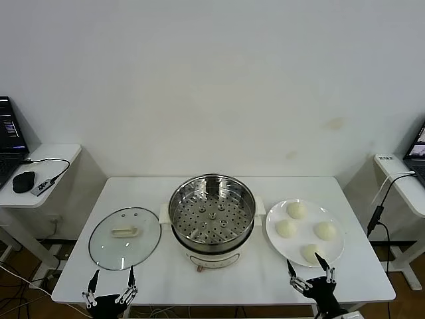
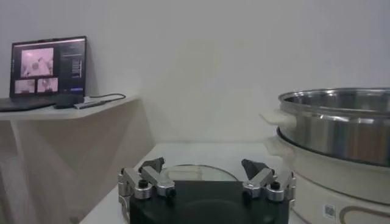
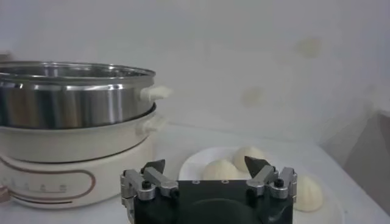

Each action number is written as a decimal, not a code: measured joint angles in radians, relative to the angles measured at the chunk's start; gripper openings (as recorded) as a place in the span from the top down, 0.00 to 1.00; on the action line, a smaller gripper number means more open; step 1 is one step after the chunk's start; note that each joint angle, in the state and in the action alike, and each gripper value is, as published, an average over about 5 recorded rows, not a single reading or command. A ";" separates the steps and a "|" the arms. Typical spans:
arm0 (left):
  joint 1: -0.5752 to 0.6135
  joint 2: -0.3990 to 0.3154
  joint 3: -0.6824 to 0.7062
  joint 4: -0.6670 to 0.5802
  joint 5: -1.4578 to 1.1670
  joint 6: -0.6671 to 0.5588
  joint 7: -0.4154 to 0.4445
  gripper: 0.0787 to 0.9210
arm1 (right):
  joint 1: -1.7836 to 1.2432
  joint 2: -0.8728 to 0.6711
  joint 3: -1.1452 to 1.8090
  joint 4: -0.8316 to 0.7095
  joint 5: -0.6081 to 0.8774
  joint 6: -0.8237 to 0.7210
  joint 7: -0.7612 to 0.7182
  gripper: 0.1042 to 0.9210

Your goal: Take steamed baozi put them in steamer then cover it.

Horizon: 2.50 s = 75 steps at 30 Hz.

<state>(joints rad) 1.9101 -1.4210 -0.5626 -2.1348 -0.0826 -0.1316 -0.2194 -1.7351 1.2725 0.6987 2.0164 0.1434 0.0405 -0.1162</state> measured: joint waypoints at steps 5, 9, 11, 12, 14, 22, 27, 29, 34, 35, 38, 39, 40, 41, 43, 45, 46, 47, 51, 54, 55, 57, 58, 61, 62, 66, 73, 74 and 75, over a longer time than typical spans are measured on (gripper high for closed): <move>-0.006 0.008 0.001 -0.010 0.012 0.043 0.005 0.12 | 0.044 -0.029 0.026 -0.024 -0.065 -0.010 0.002 0.12; -0.017 0.019 0.000 -0.024 0.037 0.090 0.008 0.12 | 0.104 -0.075 0.048 -0.054 -0.142 -0.029 -0.012 0.12; -0.022 0.024 -0.003 -0.032 0.053 0.112 0.014 0.12 | 0.140 -0.107 0.053 -0.073 -0.181 -0.041 -0.024 0.12; -0.024 0.026 -0.005 -0.036 0.062 0.122 0.019 0.12 | 0.160 -0.125 0.055 -0.083 -0.199 -0.048 -0.032 0.12; -0.030 0.030 -0.011 -0.040 0.080 0.139 0.031 0.12 | 0.201 -0.165 0.056 -0.107 -0.235 -0.060 -0.052 0.12; -0.056 0.039 -0.025 -0.048 0.138 0.199 0.068 0.12 | 0.399 -0.378 -0.002 -0.230 -0.362 -0.110 -0.207 0.12; -0.066 0.042 -0.037 -0.061 0.153 0.224 0.081 0.12 | 0.557 -0.520 -0.115 -0.315 -0.416 -0.117 -0.332 0.12; -0.068 0.043 -0.043 -0.067 0.155 0.229 0.085 0.12 | 0.631 -0.570 -0.178 -0.349 -0.430 -0.117 -0.384 0.12; -0.076 0.043 -0.057 -0.079 0.142 0.239 0.086 0.12 | 0.840 -0.667 -0.378 -0.442 -0.442 -0.113 -0.519 0.12; -0.078 0.043 -0.059 -0.080 0.136 0.242 0.086 0.12 | 0.884 -0.680 -0.423 -0.461 -0.441 -0.110 -0.545 0.12; -0.081 0.043 -0.063 -0.081 0.119 0.248 0.085 0.12 | 1.026 -0.709 -0.570 -0.520 -0.434 -0.099 -0.617 0.12; -0.081 0.042 -0.064 -0.080 0.115 0.249 0.085 0.12 | 1.074 -0.715 -0.622 -0.541 -0.431 -0.094 -0.639 0.12; -0.082 0.042 -0.065 -0.079 0.111 0.250 0.084 0.12 | 1.122 -0.719 -0.673 -0.561 -0.427 -0.089 -0.658 0.12; -0.082 0.042 -0.065 -0.077 0.109 0.250 0.084 0.12 | 1.168 -0.722 -0.723 -0.581 -0.423 -0.085 -0.675 0.12; -0.081 0.042 -0.067 -0.075 0.105 0.250 0.083 0.12 | 1.255 -0.722 -0.823 -0.620 -0.415 -0.076 -0.706 0.12; -0.079 0.042 -0.069 -0.073 0.102 0.250 0.082 0.12 | 1.332 -0.719 -0.914 -0.657 -0.408 -0.070 -0.731 0.12; -0.078 0.042 -0.070 -0.073 0.101 0.250 0.082 0.12 | 1.366 -0.714 -0.957 -0.676 -0.406 -0.068 -0.742 0.12; -0.077 0.043 -0.071 -0.073 0.099 0.251 0.081 0.12 | 1.396 -0.709 -0.997 -0.694 -0.404 -0.068 -0.751 0.12; -0.075 0.043 -0.076 -0.075 0.096 0.252 0.081 0.12 | 1.491 -0.677 -1.132 -0.765 -0.399 -0.067 -0.777 0.12; -0.076 0.042 -0.080 -0.076 0.093 0.253 0.080 0.12 | 1.541 -0.647 -1.202 -0.819 -0.396 -0.064 -0.788 0.12; -0.076 0.042 -0.082 -0.075 0.093 0.252 0.080 0.12 | 1.555 -0.636 -1.220 -0.837 -0.396 -0.063 -0.790 0.12; -0.075 0.044 -0.085 -0.073 0.094 0.250 0.078 0.12 | 1.580 -0.613 -1.249 -0.871 -0.395 -0.061 -0.792 0.12; -0.075 0.045 -0.087 -0.071 0.095 0.249 0.077 0.12 | 1.592 -0.601 -1.261 -0.888 -0.394 -0.060 -0.792 0.12; -0.077 0.046 -0.090 -0.067 0.100 0.246 0.076 0.12 | 1.623 -0.564 -1.290 -0.935 -0.395 -0.058 -0.791 0.12; -0.078 0.047 -0.091 -0.066 0.101 0.245 0.076 0.12 | 1.632 -0.552 -1.298 -0.950 -0.396 -0.058 -0.790 0.12; -0.080 0.047 -0.094 -0.063 0.107 0.243 0.077 0.12 | 1.655 -0.505 -1.329 -1.005 -0.397 -0.059 -0.791 0.12; -0.080 0.053 -0.106 -0.059 0.109 0.242 0.079 0.12 | 1.673 -0.443 -1.361 -1.077 -0.409 -0.061 -0.789 0.12; -0.080 0.054 -0.107 -0.058 0.109 0.241 0.079 0.12 | 1.675 -0.435 -1.363 -1.085 -0.411 -0.060 -0.787 0.12; -0.081 0.054 -0.108 -0.056 0.110 0.241 0.079 0.12 | 1.676 -0.428 -1.365 -1.093 -0.413 -0.060 -0.786 0.12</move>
<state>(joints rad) 1.8293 -1.3670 -0.6702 -2.1910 0.0269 0.1099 -0.1399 -0.0590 0.8445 -0.6663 0.9234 -0.2697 -0.0198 -0.9019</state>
